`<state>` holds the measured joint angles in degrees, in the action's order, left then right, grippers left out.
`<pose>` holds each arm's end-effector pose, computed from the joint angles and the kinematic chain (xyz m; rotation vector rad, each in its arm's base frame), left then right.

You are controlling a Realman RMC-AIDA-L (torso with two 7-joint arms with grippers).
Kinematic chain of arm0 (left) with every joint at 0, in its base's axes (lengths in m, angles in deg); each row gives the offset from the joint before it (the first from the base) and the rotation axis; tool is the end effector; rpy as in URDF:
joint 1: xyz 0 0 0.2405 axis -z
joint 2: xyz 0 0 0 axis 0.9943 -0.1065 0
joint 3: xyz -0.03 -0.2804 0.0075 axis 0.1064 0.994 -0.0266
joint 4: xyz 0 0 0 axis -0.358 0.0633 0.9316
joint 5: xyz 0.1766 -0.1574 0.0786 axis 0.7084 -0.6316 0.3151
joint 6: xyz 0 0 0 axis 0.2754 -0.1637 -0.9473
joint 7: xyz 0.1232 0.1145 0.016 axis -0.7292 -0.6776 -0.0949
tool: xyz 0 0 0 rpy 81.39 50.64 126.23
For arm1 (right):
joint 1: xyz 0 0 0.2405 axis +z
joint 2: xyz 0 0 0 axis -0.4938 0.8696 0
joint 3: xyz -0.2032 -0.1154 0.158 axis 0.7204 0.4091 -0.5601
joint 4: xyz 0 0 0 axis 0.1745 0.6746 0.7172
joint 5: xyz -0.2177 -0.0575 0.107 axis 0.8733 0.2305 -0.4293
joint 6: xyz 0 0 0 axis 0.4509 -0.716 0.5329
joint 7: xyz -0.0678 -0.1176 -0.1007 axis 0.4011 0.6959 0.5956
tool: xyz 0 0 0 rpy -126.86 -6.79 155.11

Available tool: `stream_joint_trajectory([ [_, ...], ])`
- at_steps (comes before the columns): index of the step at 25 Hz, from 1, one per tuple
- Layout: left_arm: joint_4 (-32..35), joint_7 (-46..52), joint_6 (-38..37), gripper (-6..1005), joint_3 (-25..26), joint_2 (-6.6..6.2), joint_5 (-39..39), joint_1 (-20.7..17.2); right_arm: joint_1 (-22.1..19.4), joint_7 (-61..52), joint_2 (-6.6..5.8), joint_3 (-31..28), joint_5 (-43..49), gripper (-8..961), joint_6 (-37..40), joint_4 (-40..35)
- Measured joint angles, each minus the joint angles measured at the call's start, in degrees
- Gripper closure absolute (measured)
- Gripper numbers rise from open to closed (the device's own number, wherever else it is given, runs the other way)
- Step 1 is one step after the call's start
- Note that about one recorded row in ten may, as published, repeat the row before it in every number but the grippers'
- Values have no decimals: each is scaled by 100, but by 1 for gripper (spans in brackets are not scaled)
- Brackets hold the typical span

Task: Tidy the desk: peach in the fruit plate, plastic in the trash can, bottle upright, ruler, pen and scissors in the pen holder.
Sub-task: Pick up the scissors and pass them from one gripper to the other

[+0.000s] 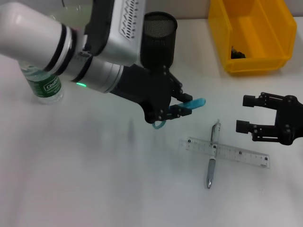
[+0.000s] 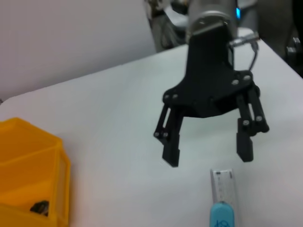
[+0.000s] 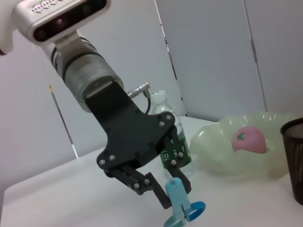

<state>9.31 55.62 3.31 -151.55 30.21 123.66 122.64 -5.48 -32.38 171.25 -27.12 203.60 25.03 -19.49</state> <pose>-0.1236 0.4062 -0.0886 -3.0468 0.3891 -0.0867 0.3376 0.3304 0.0038 -2.7046 0.6052 0.8144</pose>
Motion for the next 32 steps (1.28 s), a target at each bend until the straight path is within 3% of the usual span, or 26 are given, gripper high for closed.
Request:
stream_joint_trajectory([
  [6,-104,349,28,755,332,1,-256,-57,-24,105,-65,-1,-7,174,201,-9],
  [13,-856,351,-101,750,994,-13,-1832,-407,-207,653,16,-22,-43,174,193,35],
  [17,-1716,236,-384,747,1350,-16,-2913,-596,-296,1168,146,-68,-155,174,193,181],
  [18,-2279,187,-476,746,1515,-15,-3419,-621,-303,1317,175,-68,-169,174,185,259],
  [19,-2279,187,-476,745,1515,-15,-3419,-621,-305,1473,205,-72,-174,174,174,350],
  [24,-4010,-136,-712,741,1661,2,-4725,-663,-249,2438,367,-319,-181,175,149,974],
  [32,-5420,-346,-979,735,1584,49,-5847,-807,-22,4252,414,-1262,-181,175,-19,2659],
])
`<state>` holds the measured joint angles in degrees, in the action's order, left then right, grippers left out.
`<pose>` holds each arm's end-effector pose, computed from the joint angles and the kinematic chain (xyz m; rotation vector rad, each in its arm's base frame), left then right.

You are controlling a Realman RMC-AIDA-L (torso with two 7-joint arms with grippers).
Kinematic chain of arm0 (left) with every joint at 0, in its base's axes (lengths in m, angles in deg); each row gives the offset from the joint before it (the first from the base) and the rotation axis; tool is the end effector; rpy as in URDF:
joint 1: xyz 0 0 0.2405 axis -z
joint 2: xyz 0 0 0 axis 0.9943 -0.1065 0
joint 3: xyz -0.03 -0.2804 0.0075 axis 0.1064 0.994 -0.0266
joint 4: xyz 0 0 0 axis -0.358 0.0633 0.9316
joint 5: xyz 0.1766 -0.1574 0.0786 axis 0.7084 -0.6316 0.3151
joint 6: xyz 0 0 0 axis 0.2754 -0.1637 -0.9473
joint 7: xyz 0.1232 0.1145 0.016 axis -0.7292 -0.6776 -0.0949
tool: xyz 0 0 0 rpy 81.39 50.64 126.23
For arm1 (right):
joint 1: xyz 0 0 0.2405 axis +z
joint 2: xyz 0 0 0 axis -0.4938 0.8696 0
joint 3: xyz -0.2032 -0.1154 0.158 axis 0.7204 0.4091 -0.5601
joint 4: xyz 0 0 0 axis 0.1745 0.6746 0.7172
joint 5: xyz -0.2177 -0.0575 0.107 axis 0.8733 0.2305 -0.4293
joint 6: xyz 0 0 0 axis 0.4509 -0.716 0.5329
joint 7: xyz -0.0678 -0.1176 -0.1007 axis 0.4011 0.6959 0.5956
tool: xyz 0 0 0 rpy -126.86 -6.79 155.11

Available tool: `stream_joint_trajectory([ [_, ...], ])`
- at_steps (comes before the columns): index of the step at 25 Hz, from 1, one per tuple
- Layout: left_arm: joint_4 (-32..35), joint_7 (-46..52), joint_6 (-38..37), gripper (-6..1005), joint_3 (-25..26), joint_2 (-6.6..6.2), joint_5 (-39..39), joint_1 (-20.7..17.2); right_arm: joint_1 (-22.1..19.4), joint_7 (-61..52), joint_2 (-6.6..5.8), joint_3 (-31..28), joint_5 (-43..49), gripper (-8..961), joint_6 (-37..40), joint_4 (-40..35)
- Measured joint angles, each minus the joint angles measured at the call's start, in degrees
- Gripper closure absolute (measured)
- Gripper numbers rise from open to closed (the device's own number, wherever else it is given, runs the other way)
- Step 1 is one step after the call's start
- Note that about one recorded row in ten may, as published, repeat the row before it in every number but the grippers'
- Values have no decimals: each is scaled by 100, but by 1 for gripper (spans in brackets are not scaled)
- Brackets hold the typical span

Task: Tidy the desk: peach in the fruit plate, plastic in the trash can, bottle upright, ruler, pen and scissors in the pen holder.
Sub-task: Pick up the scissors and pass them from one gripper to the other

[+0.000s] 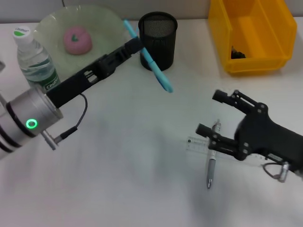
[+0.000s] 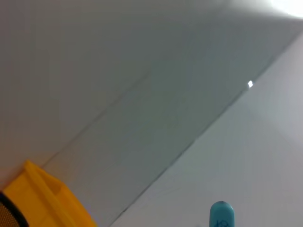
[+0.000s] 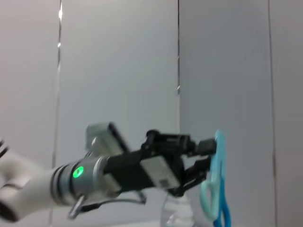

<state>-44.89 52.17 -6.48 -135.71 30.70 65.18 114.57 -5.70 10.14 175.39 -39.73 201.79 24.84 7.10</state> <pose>-0.2580 0.3641 -0.0765 -2.2598 -1.2514 -1.5767 0.3141 0.2838 -0.0825 -2.4044 0.1715 1.1281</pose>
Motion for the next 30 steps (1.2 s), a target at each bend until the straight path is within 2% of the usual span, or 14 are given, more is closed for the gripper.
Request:
stream_joint_trajectory([
  [1,-114,-13,-43,734,2,0,-64,7,43,376,7,-163,0,175,-96,312],
  [12,-591,75,-236,726,42,-1,-360,111,145,769,7,-380,0,176,-326,682],
  [22,-1395,263,-326,718,267,-1,-508,426,219,2105,25,-953,-5,176,-509,1542],
  [30,-1639,597,-341,712,316,0,-458,535,474,2974,36,-1116,-4,177,-875,2036],
])
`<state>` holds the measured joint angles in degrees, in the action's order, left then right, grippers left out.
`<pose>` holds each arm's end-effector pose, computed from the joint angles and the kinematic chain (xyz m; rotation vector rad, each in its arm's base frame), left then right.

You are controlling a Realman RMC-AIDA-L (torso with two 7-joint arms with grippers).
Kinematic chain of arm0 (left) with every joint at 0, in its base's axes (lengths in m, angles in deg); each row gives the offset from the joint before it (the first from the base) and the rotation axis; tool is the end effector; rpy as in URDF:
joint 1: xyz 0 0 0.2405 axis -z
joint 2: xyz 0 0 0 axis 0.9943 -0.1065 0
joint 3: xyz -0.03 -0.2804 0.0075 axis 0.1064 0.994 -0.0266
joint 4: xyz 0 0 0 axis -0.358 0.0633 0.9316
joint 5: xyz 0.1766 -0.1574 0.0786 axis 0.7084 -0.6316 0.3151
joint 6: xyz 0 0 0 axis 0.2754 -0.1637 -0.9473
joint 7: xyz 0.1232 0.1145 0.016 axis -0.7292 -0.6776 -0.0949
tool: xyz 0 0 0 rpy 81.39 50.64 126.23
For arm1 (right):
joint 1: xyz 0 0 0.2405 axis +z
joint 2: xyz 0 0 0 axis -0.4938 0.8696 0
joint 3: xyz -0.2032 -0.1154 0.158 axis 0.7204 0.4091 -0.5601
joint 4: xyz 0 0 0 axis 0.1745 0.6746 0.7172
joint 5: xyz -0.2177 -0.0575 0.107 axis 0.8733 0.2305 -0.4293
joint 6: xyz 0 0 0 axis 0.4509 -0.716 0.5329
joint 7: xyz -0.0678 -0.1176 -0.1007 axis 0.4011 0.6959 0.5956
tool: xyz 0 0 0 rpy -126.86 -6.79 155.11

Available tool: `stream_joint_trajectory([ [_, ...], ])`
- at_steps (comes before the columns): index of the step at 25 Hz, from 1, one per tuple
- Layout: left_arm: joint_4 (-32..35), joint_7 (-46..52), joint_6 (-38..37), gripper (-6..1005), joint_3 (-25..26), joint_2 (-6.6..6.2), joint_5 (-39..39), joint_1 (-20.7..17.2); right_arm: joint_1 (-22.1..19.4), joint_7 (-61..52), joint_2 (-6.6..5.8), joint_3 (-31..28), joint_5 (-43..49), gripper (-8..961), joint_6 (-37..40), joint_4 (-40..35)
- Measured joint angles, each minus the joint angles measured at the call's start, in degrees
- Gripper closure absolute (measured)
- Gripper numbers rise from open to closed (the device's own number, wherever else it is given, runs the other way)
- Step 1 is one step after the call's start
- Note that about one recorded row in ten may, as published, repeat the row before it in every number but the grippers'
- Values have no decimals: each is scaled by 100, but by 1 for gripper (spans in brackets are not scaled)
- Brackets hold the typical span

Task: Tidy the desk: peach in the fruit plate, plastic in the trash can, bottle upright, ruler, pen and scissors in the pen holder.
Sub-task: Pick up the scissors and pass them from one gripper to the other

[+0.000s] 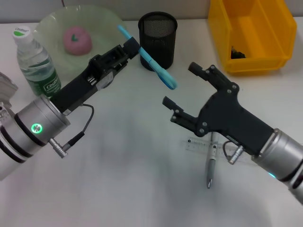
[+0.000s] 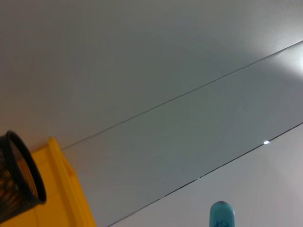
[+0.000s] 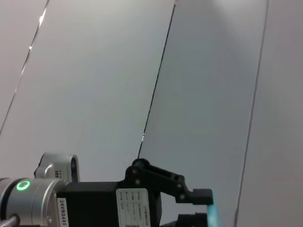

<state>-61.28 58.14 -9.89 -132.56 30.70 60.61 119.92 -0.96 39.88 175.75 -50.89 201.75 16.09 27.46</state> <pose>-0.2643 0.3527 -0.0938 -2.0256 -1.6329 -1.7126 0.2618 0.2970 -0.1327 -2.1551 -0.0667 1.0699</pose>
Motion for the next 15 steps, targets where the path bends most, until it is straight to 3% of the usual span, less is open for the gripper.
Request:
stream_joint_trajectory([
  [15,-357,96,-145,700,236,0,113,55,320,395,7,-158,25,178,-353,235],
])
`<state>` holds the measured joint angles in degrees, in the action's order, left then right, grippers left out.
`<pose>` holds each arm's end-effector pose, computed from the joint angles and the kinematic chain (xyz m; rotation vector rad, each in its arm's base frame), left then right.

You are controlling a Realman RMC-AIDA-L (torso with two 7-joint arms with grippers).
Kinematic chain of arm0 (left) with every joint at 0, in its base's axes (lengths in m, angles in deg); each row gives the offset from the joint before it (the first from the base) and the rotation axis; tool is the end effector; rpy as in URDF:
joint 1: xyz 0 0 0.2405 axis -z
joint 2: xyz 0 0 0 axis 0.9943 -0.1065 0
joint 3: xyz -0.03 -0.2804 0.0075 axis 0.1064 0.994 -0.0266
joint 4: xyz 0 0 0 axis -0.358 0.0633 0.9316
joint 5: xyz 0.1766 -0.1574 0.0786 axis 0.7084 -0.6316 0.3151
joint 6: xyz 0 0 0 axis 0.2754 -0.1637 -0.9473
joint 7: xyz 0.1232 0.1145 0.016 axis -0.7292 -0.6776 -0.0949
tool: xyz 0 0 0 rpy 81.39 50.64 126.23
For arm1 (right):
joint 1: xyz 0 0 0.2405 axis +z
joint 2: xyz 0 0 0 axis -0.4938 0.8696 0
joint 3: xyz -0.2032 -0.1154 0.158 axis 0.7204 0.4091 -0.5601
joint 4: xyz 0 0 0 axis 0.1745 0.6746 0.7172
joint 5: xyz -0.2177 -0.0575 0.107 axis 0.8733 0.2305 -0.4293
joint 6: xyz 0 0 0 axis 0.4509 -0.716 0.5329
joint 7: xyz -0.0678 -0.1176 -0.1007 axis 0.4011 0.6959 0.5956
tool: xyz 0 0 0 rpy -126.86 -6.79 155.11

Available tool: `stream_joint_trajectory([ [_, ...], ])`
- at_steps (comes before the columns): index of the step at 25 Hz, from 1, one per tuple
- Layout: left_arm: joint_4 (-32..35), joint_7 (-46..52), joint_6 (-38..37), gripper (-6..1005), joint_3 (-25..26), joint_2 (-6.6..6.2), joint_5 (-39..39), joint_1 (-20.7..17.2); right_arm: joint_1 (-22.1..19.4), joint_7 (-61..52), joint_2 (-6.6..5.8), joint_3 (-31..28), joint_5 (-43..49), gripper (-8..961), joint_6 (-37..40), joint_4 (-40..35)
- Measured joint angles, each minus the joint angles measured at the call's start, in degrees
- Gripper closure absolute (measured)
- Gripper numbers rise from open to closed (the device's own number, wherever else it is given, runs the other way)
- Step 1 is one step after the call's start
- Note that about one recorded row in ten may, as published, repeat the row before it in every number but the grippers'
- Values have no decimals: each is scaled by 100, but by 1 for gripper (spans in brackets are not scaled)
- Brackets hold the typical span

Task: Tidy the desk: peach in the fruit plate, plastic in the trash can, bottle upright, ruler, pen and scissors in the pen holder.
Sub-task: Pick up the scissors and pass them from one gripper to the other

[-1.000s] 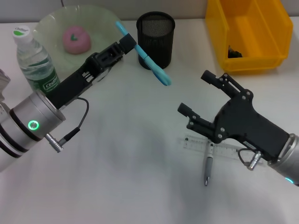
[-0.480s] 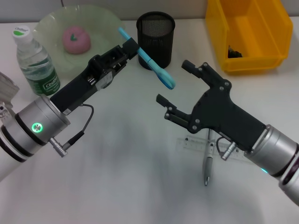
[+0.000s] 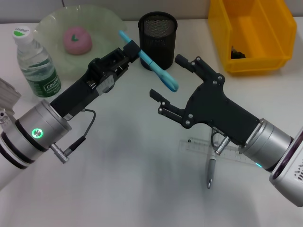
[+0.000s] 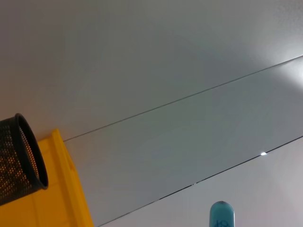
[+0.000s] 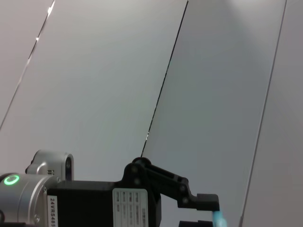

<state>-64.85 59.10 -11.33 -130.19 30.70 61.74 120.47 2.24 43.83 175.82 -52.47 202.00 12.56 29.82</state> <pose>-0.2657 0.3447 -0.0977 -1.9707 -1.7108 -1.7466 0.2436 0.3125 -0.1430 -2.1571 -0.1321 1.0367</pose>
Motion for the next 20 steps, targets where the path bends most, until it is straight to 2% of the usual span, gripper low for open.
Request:
stream_joint_trajectory([
  [3,-3,-13,0,698,146,0,156,-7,34,1,0,-2,12,178,-16,37],
  [4,-11,-44,32,697,593,3,625,-42,46,1,0,-3,13,178,-28,45],
  [5,-11,-44,32,696,593,3,625,-42,53,1,0,-3,13,178,-37,50],
  [8,-58,-103,53,694,1156,9,1185,-82,72,-8,0,-4,15,178,-61,63],
  [14,-64,-120,55,689,1221,9,1261,-83,77,-6,0,-4,18,366,-68,67],
  [20,-64,-134,58,684,1235,9,1265,-81,77,-31,-2,-10,-2,656,-71,66],
])
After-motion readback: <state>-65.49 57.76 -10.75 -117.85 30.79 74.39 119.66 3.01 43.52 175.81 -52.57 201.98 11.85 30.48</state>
